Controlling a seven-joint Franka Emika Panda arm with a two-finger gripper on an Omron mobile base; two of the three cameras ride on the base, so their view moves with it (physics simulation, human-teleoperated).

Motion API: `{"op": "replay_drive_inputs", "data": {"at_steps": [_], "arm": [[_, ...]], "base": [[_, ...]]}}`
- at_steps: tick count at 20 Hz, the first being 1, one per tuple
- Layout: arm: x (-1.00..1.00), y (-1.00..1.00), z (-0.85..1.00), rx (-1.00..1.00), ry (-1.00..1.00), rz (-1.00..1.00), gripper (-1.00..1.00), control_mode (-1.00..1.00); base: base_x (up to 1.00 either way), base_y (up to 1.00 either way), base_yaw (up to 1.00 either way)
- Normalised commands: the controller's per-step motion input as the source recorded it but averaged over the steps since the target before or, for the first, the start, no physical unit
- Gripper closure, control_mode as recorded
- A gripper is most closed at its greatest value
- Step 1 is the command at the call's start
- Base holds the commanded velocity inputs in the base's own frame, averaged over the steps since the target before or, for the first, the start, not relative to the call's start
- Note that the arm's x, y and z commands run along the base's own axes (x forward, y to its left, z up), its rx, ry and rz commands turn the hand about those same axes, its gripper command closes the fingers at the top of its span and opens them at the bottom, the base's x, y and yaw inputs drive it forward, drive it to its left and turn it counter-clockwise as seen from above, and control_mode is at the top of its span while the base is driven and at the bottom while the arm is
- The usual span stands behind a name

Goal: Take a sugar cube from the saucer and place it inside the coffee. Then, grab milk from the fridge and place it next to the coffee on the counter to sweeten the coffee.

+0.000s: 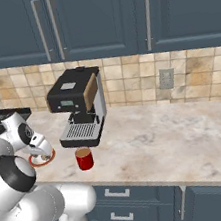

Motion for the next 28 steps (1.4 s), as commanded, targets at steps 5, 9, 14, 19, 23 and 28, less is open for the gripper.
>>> {"op": "replay_drive_inputs", "data": {"at_steps": [5,9,14,19,23,28], "arm": [[0.15,0.12,-0.09,0.01,-0.01,-0.03,-1.0,-1.0],[0.14,0.11,-0.11,0.01,0.0,-0.04,-1.0,-1.0],[0.11,0.1,-0.1,0.0,0.0,-0.04,-1.0,-1.0],[0.16,0.04,-0.11,0.0,0.0,-0.04,-1.0,-1.0],[0.23,0.0,-0.11,0.0,0.0,-0.02,-1.0,-1.0],[0.11,0.0,-0.17,0.0,0.0,-0.01,-1.0,-1.0]], "base": [[0.0,0.0,0.0],[0.0,0.0,0.0],[0.0,0.0,0.0],[0.0,0.0,0.0],[0.0,0.0,0.0],[0.0,0.0,0.0]]}}
